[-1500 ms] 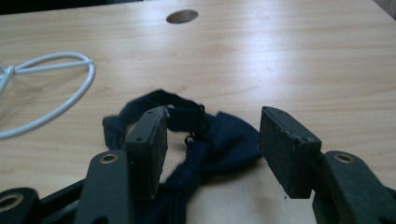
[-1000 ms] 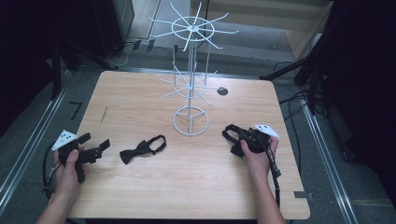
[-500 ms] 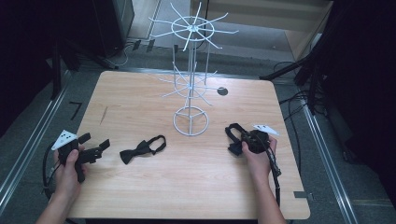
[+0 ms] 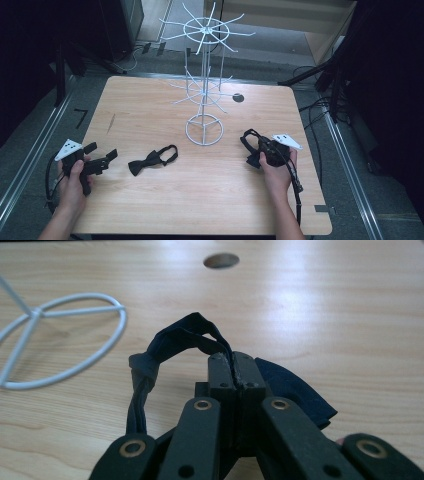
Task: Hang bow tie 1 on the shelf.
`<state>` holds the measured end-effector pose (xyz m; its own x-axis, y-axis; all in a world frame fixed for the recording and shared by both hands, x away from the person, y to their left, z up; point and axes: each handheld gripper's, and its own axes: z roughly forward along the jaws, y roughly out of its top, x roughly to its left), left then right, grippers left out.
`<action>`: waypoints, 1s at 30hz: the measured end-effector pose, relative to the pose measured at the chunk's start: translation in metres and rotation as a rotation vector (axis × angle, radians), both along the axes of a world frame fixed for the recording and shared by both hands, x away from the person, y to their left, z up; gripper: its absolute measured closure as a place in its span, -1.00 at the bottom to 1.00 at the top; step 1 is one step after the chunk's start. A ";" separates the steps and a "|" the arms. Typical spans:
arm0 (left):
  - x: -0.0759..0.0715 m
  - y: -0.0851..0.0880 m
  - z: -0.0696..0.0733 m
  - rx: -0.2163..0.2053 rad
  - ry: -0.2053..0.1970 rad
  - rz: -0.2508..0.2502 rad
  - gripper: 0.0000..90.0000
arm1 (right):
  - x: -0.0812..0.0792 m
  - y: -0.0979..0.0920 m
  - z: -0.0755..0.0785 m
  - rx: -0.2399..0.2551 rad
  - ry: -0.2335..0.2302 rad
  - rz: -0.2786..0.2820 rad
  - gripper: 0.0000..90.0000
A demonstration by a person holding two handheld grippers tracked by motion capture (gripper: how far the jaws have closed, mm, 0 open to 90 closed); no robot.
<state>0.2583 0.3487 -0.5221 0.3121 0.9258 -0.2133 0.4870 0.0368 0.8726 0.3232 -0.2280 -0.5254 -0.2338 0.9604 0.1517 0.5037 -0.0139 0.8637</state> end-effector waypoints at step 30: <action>0.000 0.000 0.000 0.000 0.002 -0.002 -0.82 | -0.033 0.014 0.053 0.052 -0.183 0.083 1.00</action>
